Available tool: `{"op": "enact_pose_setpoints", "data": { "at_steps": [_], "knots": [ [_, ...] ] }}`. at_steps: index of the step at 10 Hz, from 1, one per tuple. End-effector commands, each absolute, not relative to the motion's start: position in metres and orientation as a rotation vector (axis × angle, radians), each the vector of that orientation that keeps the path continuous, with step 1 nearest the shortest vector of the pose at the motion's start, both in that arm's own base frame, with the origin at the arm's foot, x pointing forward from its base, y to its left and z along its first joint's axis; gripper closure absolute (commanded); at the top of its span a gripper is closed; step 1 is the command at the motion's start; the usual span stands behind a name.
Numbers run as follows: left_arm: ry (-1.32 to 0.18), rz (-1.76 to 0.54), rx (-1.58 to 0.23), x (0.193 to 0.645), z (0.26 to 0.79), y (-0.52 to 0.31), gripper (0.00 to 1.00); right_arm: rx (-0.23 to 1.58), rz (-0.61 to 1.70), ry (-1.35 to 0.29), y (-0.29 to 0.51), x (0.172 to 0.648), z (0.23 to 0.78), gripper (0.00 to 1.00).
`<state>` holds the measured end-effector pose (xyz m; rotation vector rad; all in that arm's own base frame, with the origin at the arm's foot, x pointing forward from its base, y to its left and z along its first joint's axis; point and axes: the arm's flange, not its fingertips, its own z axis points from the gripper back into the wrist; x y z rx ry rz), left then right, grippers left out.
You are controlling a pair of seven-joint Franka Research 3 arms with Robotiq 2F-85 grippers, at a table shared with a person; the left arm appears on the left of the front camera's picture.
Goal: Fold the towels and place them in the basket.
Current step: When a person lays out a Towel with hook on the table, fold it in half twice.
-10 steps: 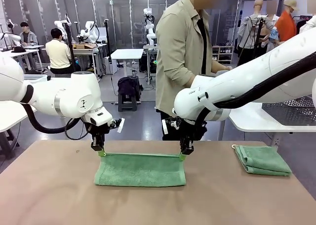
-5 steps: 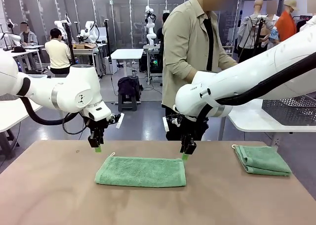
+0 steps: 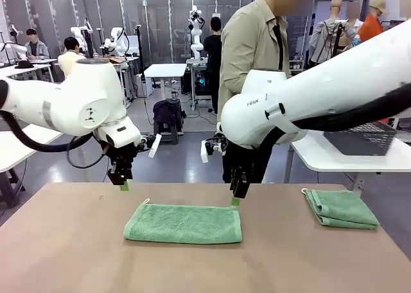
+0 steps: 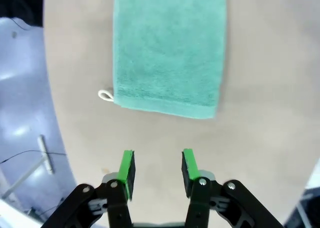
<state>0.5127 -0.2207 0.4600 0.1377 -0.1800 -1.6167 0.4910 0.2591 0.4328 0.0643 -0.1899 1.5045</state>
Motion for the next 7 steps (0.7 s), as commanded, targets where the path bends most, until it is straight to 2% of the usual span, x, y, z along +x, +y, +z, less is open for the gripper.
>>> {"op": "enact_pose_setpoints", "data": {
  "at_steps": [1,4,5,7],
  "knots": [
    [-0.270,-1.651,0.130,0.460,0.478,-0.201,0.50,0.020,1.408,-0.272,0.254,0.441,0.440,0.36],
    [-0.455,-1.723,-0.002,0.433,0.504,-0.170,0.50,0.097,1.105,-0.559,0.238,0.407,0.467,0.36],
    [-0.514,-1.710,-0.042,0.433,0.510,-0.158,0.50,0.188,1.027,-0.649,0.232,0.399,0.475,0.36],
    [-0.589,-1.702,-0.102,0.437,0.520,-0.137,0.50,0.349,0.841,-0.637,0.217,0.391,0.483,0.36]
  ]
}}
